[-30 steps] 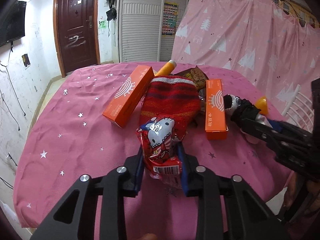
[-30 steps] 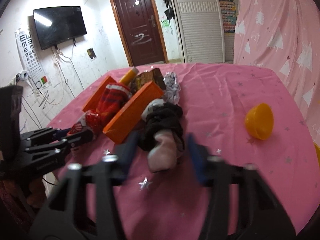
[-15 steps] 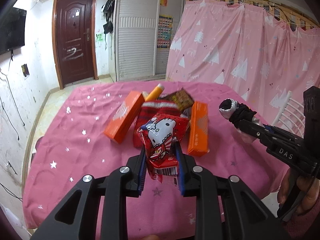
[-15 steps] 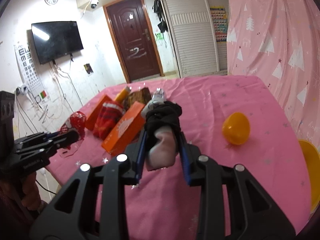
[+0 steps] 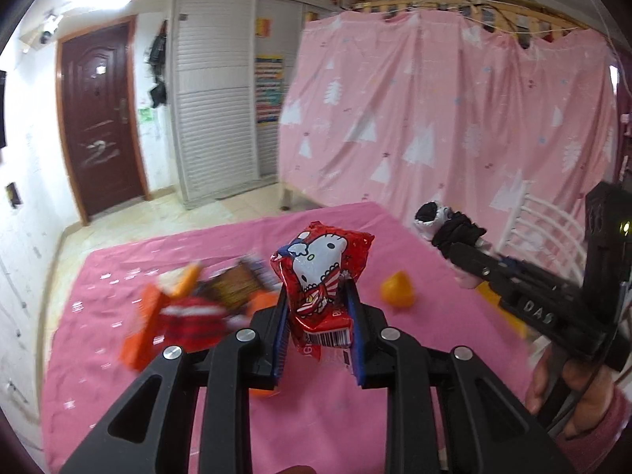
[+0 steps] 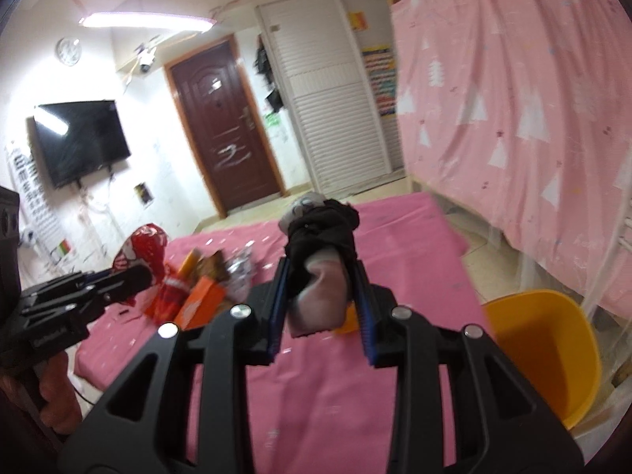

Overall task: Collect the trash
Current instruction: 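Carry the bag and plush over the yellow bucket and open both tools, then move both open tools back over the table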

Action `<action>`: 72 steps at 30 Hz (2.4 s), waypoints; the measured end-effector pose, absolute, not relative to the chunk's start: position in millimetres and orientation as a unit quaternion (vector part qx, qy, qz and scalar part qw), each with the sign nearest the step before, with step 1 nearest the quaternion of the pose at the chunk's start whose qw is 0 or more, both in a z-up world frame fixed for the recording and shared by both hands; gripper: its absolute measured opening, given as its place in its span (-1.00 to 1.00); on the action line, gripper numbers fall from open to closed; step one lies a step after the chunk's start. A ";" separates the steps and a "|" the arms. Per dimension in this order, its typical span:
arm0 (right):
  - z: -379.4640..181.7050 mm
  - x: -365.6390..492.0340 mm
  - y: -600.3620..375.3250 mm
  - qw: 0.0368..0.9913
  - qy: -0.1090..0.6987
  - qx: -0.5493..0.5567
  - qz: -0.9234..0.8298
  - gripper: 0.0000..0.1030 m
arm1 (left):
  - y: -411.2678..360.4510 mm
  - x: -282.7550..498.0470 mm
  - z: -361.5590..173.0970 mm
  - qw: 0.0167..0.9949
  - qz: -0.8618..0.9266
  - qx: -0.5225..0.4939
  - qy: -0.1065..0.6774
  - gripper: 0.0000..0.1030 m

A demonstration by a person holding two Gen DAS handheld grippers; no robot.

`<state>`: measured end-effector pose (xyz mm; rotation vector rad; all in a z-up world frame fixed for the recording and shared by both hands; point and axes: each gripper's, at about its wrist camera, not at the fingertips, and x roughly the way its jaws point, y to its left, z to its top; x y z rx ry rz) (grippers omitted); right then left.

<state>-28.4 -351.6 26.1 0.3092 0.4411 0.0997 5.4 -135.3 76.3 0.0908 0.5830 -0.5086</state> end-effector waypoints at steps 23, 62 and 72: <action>-38.7 -41.7 -516.4 0.922 0.248 0.258 -0.145 -0.39 | -365.0 29.4 50.6 0.830 -0.392 0.088 0.386 -0.62; -15.9 -28.9 -472.0 0.938 0.232 0.243 -0.091 0.29 | -289.8 49.4 74.3 0.876 -0.291 0.067 0.378 0.07; 2.2 -10.7 -406.2 0.952 0.241 0.189 -0.002 0.50 | -199.4 63.8 98.9 0.912 -0.207 0.055 0.350 0.18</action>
